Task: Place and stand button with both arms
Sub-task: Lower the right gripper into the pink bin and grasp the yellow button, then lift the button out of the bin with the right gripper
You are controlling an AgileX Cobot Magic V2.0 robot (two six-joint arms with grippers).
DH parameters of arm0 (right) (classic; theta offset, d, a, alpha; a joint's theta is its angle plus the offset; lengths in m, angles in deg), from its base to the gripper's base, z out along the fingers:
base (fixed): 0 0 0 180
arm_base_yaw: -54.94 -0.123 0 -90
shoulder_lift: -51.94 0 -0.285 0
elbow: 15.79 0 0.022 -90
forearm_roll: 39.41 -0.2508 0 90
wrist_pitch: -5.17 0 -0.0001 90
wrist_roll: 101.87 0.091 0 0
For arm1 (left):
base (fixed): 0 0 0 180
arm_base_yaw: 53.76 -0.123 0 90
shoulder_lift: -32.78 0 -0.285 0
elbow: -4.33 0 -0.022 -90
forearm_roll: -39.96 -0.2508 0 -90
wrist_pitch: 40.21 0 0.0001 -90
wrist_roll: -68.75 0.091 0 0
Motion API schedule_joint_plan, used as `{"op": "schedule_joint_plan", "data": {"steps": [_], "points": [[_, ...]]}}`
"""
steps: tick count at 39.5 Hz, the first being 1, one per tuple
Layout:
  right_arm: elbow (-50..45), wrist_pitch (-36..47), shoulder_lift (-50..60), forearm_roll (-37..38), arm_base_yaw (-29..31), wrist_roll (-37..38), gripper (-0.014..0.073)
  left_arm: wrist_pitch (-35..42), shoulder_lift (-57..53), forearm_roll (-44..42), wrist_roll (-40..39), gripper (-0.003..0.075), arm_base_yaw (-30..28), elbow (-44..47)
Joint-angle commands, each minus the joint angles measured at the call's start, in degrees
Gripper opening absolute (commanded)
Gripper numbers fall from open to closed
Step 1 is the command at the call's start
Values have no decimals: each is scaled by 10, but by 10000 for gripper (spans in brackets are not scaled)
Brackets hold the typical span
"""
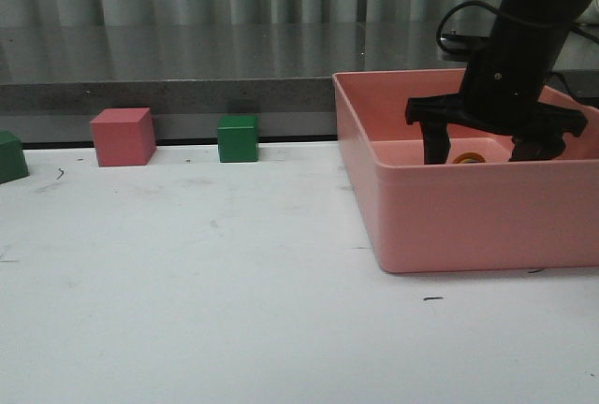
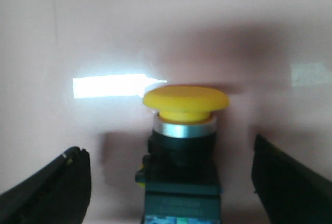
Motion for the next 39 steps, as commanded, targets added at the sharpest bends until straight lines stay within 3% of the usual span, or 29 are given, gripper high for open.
{"op": "schedule_joint_plan", "data": {"steps": [1, 3, 10, 13, 31, 39], "points": [[20, 2, 27, 8, 0, 4, 625, 40, 8, 1, -1, 692, 0, -21], [20, -2, 27, 8, 0, 4, 588, 40, 8, 1, -1, 692, 0, -21], [20, -7, 27, 8, 0, 4, 315, 40, 8, 1, -1, 692, 0, -21], [20, -7, 30, 8, 0, 4, 251, 40, 8, 1, -1, 692, 0, -21], [20, -20, 164, 8, -8, 4, 242, 40, 8, 1, -1, 692, 0, -21], [51, -93, 197, 8, -37, 4, 242, 40, 8, 1, -1, 692, 0, -21]]}}
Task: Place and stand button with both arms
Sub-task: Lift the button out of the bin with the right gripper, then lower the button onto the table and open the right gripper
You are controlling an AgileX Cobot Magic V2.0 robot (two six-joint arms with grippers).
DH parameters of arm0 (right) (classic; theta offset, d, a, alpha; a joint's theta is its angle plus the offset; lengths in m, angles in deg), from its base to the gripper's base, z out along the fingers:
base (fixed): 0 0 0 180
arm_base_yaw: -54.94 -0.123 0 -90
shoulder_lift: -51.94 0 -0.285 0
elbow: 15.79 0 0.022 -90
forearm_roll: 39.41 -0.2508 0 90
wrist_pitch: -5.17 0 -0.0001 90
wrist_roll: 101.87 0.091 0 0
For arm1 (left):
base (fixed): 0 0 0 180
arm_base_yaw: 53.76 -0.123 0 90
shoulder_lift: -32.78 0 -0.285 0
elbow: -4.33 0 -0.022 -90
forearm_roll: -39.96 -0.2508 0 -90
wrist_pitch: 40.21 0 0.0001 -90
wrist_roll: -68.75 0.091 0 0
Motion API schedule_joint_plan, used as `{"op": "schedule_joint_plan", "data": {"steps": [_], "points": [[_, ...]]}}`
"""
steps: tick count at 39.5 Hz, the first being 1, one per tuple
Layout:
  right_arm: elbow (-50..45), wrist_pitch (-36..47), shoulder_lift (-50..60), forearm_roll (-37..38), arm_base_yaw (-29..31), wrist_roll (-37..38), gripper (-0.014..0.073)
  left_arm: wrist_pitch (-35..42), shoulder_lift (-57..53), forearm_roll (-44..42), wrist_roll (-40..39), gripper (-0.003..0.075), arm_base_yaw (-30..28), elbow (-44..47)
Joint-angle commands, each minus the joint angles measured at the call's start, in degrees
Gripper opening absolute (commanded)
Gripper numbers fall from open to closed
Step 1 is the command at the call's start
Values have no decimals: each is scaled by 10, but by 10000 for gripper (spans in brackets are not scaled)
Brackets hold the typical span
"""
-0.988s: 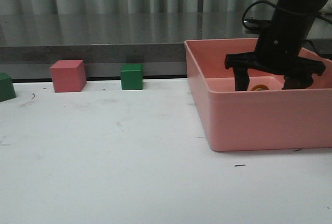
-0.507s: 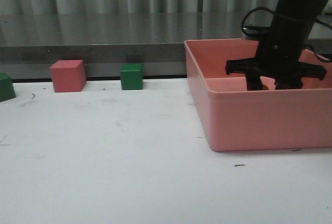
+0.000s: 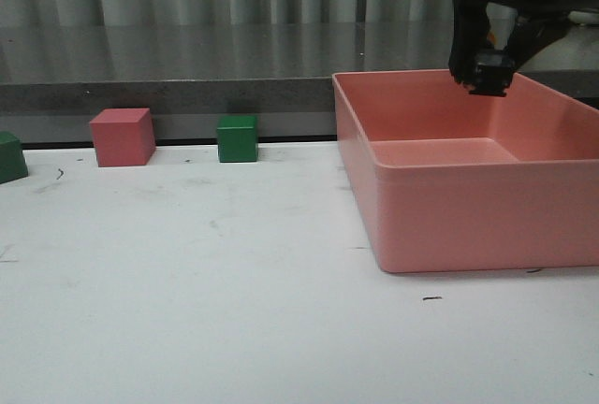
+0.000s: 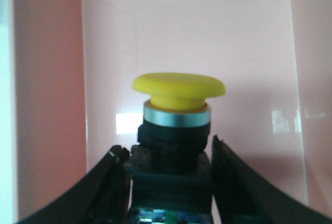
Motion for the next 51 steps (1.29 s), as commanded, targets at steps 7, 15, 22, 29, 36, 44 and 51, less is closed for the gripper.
{"op": "schedule_joint_plan", "data": {"steps": [7, 15, 22, 29, 36, 44, 51], "points": [[92, -52, 35, 4, -88, 0, 242, 41, 8, 1, -1, 692, 0, -21], [164, -58, -6, 4, -195, 7, 242, 41, 8, 1, -1, 692, 0, -21], [254, -98, -91, 4, -269, 27, 242, 41, 8, 1, -1, 692, 0, -21], [342, -141, -191, 8, -293, 63, 242, 41, 8, 1, -1, 692, 0, -21], [360, -146, -256, 8, -287, 104, 266, 41, 8, 1, -1, 692, 0, -21], [360, -142, -299, 8, -284, 121, 289, 41, 8, 1, -1, 692, 0, -21], [360, -133, -313, 8, -284, 121, 286, 41, 8, 1, -1, 692, 0, -21]]}}
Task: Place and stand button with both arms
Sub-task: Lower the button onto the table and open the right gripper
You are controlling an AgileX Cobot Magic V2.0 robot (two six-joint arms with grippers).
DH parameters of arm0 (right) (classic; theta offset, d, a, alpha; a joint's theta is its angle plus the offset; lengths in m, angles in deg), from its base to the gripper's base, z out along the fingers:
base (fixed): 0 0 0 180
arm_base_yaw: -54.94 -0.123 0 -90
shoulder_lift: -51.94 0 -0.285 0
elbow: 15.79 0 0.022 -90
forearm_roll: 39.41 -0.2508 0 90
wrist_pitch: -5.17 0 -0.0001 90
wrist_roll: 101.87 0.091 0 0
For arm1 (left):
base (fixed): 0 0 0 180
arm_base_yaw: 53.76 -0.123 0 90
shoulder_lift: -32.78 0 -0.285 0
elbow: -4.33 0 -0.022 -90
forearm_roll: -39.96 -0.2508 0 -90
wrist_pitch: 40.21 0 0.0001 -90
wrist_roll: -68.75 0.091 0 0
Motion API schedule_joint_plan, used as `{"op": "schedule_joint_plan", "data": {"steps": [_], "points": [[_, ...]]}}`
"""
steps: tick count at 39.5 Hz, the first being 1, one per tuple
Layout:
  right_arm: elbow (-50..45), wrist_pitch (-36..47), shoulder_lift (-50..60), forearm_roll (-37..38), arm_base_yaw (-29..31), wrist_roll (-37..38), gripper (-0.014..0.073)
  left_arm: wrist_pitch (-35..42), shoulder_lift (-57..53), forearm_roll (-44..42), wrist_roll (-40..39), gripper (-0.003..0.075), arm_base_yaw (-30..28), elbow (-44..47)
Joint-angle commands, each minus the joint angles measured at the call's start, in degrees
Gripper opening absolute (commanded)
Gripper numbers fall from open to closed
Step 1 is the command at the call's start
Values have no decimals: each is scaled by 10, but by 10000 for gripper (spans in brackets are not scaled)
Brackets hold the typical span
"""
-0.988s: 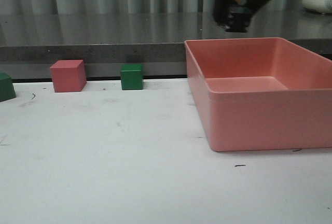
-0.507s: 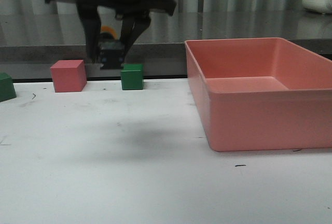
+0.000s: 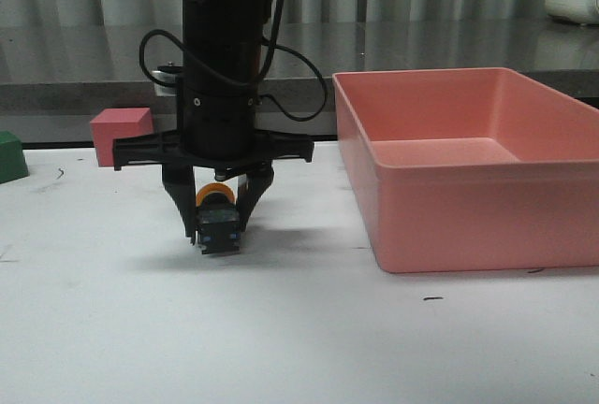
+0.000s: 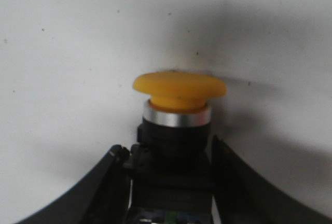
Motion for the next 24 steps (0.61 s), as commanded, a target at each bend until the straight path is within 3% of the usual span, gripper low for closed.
{"op": "schedule_joint_plan", "data": {"steps": [1, 9, 17, 24], "points": [[21, 20, 34, 5, 2, 0, 286, 41, 8, 1, -1, 692, 0, -20], [21, 21, 30, 5, 2, 0, 307, 41, 8, 1, -1, 692, 0, -20], [23, 16, 33, 5, 2, 0, 497, 41, 8, 1, -1, 692, 0, -20], [28, -9, 62, 5, 2, -8, 494, 41, 8, 1, -1, 692, 0, -20]]}}
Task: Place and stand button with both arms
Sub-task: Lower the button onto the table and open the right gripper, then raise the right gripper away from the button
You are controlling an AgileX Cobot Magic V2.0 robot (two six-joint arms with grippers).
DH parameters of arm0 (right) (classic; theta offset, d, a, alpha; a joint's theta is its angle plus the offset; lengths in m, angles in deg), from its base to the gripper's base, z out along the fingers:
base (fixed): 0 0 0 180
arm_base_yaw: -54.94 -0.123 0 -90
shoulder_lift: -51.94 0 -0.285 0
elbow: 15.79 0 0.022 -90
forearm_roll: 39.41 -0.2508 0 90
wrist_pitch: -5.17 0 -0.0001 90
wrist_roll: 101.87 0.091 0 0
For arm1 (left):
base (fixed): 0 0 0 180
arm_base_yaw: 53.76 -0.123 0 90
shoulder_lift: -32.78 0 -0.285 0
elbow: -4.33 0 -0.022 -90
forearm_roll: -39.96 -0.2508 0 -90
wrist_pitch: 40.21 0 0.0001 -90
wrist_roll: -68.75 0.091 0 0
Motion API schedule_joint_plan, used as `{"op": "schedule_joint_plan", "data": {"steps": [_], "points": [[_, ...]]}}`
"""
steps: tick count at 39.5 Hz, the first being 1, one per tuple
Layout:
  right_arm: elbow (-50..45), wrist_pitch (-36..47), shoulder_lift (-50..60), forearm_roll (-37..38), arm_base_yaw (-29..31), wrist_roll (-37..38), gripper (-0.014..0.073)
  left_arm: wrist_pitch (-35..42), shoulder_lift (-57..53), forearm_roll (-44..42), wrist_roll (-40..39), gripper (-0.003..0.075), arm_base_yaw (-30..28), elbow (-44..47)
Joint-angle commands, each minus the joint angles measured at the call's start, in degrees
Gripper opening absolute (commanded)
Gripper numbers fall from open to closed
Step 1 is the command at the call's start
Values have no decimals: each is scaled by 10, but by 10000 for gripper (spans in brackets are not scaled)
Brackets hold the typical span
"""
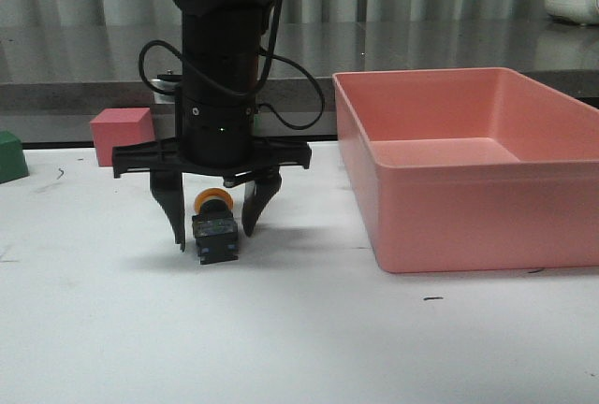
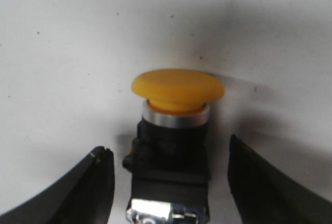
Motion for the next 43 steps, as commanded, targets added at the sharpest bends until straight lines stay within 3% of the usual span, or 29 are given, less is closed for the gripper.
{"op": "schedule_joint_plan", "data": {"steps": [1, 4, 10, 17, 21, 34, 43], "points": [[28, -15, 67, 5, 2, -12, 482, 41, 8, 1, -1, 692, 0, -20], [45, -38, 77, 5, 2, -17, 393, 41, 8, 1, -1, 692, 0, -20], [87, -66, 86, 5, 2, -17, 104, 41, 8, 1, -1, 692, 0, -20], [133, -95, 93, 5, 2, -38, -72, 41, 8, 1, -1, 692, 0, -20], [158, -137, 99, 5, 3, -53, -71, 41, 8, 1, -1, 692, 0, -20], [147, -137, 213, -1, 37, -129, -71, 41, 8, 1, -1, 692, 0, -20], [57, -137, 331, 5, 134, -148, -71, 41, 8, 1, -1, 692, 0, -20]]}}
